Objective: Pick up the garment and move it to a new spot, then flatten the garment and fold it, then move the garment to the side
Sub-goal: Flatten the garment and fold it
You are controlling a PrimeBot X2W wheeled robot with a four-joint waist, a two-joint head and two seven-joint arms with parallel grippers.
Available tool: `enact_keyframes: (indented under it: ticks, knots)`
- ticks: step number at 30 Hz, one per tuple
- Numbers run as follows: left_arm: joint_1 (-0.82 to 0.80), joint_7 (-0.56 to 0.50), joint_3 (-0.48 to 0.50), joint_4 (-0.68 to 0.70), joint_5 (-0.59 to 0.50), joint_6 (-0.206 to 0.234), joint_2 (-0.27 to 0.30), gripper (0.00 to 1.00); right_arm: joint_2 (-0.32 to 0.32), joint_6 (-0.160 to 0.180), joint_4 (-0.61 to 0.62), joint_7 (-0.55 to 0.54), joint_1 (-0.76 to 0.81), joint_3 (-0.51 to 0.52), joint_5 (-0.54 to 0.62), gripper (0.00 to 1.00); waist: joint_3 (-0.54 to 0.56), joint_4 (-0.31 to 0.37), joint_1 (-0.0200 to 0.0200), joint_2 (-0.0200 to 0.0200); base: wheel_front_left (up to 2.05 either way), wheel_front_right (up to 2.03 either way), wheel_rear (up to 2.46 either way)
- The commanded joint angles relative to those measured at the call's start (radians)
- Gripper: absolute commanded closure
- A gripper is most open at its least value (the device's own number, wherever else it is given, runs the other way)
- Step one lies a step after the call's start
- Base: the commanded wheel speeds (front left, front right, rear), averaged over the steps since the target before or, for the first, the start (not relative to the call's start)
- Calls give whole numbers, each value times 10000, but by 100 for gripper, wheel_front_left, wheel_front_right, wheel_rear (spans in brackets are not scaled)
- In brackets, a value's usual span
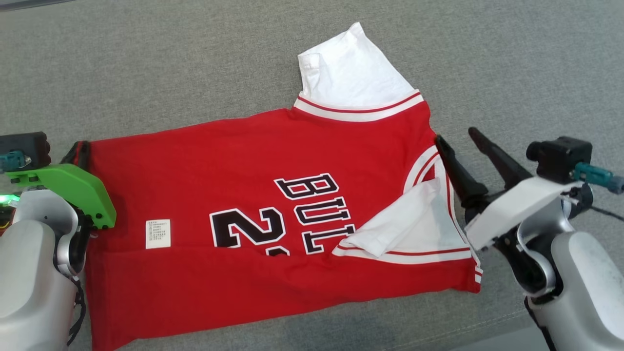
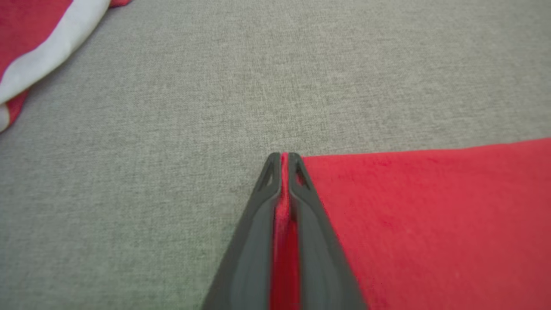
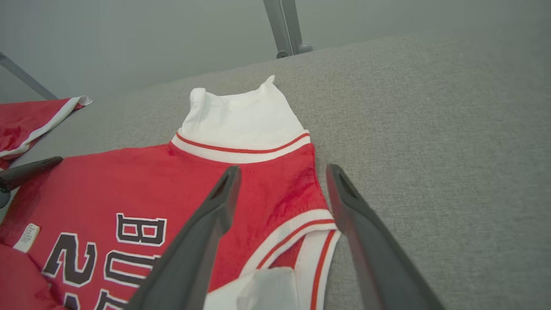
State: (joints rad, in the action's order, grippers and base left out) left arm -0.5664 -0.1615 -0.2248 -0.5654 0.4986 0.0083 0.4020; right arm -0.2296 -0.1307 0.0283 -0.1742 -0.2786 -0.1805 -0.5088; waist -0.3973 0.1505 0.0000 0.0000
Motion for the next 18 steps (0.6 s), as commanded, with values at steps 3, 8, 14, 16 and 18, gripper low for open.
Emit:
enact_keyframes:
  ticks: [3, 8, 14, 16, 18]
  knots:
    - [-189, 220, -118, 14, -43, -100, -119, 100, -249, 0, -453, -151, -1031, -93, 230, 0, -73, -235, 0, 0, 0, 0, 0]
    - [-277, 902, -316, 543, -201, -172, -406, 100, -476, -2, -1808, -230, -2725, -188, 683, 0, -178, -825, 0, 0, 0, 0, 0]
    - [-74, 1682, -654, 1355, -269, -242, -1047, 100, -673, 0, -3922, -533, -4610, -612, 984, 0, -393, -1817, 0, 0, 0, 0, 0]
    - [-49, 1841, -839, 1589, -323, -284, -1268, 100, -776, 0, -4618, -661, -5175, -721, 1087, 0, -494, -2171, 0, 0, 0, 0, 0]
    - [-38, 1994, -986, 1749, -356, -333, -1445, 100, -821, 0, -5326, -806, -5724, -780, 1129, 0, -588, -2460, 0, 0, 0, 0, 0]
